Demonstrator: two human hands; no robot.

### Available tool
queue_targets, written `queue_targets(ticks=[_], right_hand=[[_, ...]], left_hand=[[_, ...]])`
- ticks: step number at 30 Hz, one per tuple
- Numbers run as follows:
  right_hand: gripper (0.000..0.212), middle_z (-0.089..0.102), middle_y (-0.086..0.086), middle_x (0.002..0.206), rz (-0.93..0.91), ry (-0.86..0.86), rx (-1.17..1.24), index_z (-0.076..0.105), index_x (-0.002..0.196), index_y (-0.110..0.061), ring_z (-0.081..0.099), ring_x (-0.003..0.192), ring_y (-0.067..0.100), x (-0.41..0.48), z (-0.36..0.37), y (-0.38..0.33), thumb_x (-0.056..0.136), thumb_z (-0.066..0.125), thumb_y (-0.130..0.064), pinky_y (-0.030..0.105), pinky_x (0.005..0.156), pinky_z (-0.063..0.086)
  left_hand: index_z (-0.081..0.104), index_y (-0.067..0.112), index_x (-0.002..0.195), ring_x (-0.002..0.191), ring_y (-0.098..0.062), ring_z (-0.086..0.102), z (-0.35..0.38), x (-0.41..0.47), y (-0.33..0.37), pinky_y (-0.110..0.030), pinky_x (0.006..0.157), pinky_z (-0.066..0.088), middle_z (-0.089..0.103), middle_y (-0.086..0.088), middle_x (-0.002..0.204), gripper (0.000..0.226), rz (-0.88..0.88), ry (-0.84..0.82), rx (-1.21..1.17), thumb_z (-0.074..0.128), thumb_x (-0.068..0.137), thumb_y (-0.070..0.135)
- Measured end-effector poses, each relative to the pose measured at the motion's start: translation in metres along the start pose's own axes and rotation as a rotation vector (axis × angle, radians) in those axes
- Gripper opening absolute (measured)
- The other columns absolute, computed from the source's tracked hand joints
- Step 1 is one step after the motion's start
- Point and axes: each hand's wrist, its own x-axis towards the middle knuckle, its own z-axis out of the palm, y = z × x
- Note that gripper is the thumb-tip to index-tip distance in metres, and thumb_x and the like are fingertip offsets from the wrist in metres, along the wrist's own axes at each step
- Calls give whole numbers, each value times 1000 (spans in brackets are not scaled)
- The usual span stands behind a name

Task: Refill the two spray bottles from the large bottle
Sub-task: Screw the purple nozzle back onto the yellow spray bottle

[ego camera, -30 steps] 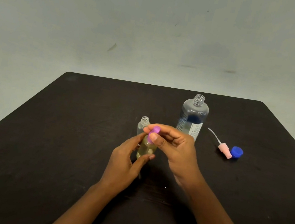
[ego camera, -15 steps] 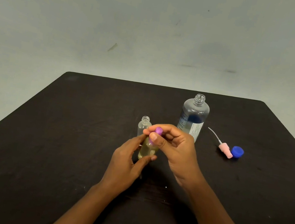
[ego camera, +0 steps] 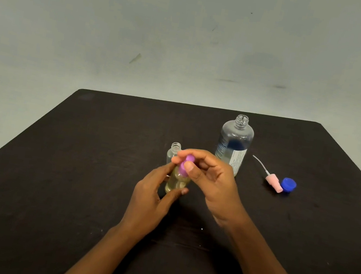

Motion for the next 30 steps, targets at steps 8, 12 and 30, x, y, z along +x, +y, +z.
queue_targets(ticks=[8,12,30], right_hand=[[27,71,7,80,33,184,-57,56,86,-10,69,78,23,-2,7,4,73,78,-20,40,71,57],[24,72,12,95,22,44,1,59,105,-6,68,95,25,0,2,0,85,67,-14,38,84,55],[22,73,14,89,1,192,-76,61,87,-6,71,87,30,-2,6,5,78,75,-20,48,79,58]], left_hand=[[54,26,127,105,-4,61,3,-2,-1,-24,88,52,64,10,113,51,0,-23,39,63,80,45],[56,22,126,105,-5,62,1,0,-1,-24,89,51,65,9,113,47,-12,11,24,73,82,28],[49,39,121,104,1,59,1,-1,1,-18,87,50,62,15,111,47,2,18,65,71,81,29]])
